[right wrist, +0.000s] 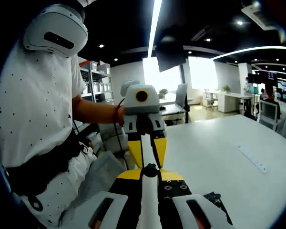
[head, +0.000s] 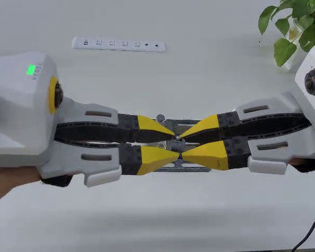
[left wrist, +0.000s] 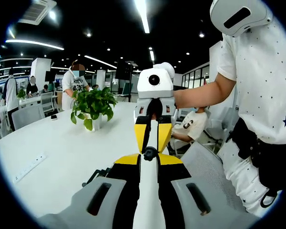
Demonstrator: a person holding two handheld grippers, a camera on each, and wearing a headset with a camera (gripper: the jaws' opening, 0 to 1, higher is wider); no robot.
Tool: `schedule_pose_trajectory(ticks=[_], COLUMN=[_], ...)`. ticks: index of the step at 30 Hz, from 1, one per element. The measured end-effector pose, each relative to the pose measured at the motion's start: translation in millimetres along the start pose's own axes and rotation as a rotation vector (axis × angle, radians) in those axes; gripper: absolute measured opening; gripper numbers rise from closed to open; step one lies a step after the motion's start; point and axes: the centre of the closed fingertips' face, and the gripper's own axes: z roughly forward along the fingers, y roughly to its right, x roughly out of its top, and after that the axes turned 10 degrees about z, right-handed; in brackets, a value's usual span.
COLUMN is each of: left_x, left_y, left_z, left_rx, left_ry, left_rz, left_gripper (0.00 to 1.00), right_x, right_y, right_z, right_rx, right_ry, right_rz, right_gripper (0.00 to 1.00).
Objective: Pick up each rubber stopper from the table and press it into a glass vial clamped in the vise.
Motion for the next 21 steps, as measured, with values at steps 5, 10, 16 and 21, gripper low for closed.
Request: schedule_pose_trajectory(ticks=[5, 10, 16, 21], left_x=[1.4, 1.3, 1.6, 3.5], left_y=[1.1, 2.3, 1.0, -1.4], left_z=[-0.4, -0.9, -1.1, -1.9], left_rx=[-0.002, -0.005, 0.000, 0.010], left_ry=[0.002, 0.001, 0.004, 0.013], left_rz=[0.003, 0.002, -0.002, -0.004], left_gripper=[0.06, 0.06, 0.05, 0.05], right_x=[0.8, -0.1, 1.1, 3.7], right_y=[-0.7, -0.8, 0.1, 1.9], right_z=[0.2, 0.0, -0.7, -1.5], right_rx=[0.002, 0.004, -0.008, -0.022], right_ry=[-0.001, -0.005, -0.004, 0.011], right_rz=[-0.006, -0.004, -0.004, -0.001], right_gripper=[0.06, 0.06, 0.07, 0.07])
